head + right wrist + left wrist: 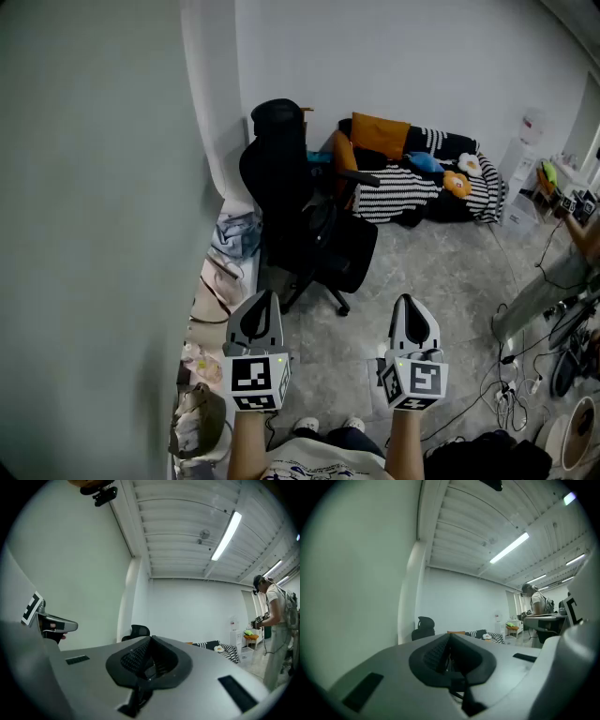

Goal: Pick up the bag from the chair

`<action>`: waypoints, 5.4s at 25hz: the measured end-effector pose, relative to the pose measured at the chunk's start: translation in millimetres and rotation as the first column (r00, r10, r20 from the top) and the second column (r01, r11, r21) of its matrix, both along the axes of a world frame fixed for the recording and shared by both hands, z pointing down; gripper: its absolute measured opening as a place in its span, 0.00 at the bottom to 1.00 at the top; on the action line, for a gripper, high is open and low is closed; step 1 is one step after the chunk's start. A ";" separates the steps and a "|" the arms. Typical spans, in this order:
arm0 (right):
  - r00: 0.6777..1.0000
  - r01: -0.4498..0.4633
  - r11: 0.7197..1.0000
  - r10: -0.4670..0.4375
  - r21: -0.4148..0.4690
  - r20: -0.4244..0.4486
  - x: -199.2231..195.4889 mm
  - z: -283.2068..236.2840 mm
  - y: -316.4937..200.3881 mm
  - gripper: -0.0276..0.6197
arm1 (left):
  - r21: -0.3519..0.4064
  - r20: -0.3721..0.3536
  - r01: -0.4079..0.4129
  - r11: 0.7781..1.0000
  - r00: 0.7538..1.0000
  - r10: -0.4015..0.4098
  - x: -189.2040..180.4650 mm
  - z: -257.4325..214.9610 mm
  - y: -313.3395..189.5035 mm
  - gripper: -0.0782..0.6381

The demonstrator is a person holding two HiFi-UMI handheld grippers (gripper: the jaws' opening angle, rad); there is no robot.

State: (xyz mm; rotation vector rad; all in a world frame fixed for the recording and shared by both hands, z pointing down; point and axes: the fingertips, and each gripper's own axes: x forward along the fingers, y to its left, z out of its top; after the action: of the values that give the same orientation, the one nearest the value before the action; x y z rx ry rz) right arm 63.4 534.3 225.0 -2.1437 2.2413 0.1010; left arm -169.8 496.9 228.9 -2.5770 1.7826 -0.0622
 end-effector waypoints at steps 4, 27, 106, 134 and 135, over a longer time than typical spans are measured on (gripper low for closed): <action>1.000 0.004 1.000 -0.004 -0.002 -0.006 -1.2 1.6 -1.4 0.06 | -0.002 0.000 0.001 1.000 1.000 -0.001 -1.2 1.0 -1.1 0.13; 0.999 0.044 0.996 -0.043 -0.074 0.014 -33.5 28.9 -22.1 0.29 | -0.070 -0.018 0.017 0.997 1.000 -0.018 -40.8 29.8 -28.2 0.38; 0.919 0.352 0.820 -0.394 -0.451 0.002 70.4 216.4 -780.5 0.49 | -0.471 0.039 0.118 0.874 0.993 -0.113 108.3 231.8 -719.9 0.48; 0.661 0.456 0.482 -0.746 -0.748 -0.078 -1.8 412.7 -856.0 0.49 | -0.783 -0.021 -0.104 0.613 0.990 0.141 147.1 442.9 -760.3 0.48; 0.647 0.454 0.470 -0.758 -0.757 -0.083 -3.4 419.7 -856.3 0.49 | -0.790 -0.023 -0.109 0.604 0.989 0.148 147.9 450.5 -759.9 0.48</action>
State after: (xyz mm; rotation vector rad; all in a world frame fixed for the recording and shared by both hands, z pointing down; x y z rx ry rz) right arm 60.0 -322.0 644.7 -1.3121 3.6587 -0.4136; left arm -21.9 -263.0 679.4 -3.1851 1.8057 -1.1692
